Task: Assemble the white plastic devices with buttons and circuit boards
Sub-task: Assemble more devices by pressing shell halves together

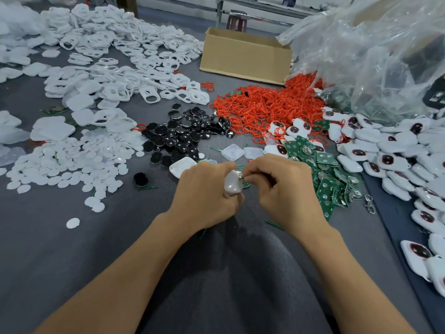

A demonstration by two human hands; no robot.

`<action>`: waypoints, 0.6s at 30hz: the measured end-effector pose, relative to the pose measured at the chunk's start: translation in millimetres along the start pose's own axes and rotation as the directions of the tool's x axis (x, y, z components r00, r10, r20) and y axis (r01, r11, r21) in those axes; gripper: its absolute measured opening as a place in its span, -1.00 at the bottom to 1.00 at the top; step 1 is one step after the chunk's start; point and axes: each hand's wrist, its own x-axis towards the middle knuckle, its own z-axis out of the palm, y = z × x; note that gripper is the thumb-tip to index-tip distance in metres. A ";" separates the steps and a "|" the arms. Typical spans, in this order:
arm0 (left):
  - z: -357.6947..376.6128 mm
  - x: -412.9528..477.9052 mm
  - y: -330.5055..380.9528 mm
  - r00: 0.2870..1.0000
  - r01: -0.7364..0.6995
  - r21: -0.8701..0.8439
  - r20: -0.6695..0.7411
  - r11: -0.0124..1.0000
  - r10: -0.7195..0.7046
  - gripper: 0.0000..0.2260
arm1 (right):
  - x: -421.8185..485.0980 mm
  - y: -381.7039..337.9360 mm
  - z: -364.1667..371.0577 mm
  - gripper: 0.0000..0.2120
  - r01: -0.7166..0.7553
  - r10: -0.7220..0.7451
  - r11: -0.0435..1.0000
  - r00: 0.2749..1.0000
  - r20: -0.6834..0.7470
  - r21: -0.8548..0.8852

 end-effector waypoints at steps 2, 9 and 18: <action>0.4 0.1 0.6 1.000 0.003 0.025 -0.013 1.000 -0.003 -0.77 | -0.5 -0.8 0.7 -0.81 -0.009 0.009 1.000 1.000 -0.003 -0.011; 4.3 0.2 1.0 0.998 -0.024 0.378 -0.039 0.925 0.042 -0.75 | -2.2 -3.2 9.2 -0.80 -0.318 0.317 0.947 0.948 0.025 0.037; 4.2 -1.0 5.8 0.992 0.058 0.358 -0.127 0.932 -0.013 -0.80 | 3.1 -2.3 11.1 -0.74 -0.215 0.210 0.974 0.974 0.082 0.069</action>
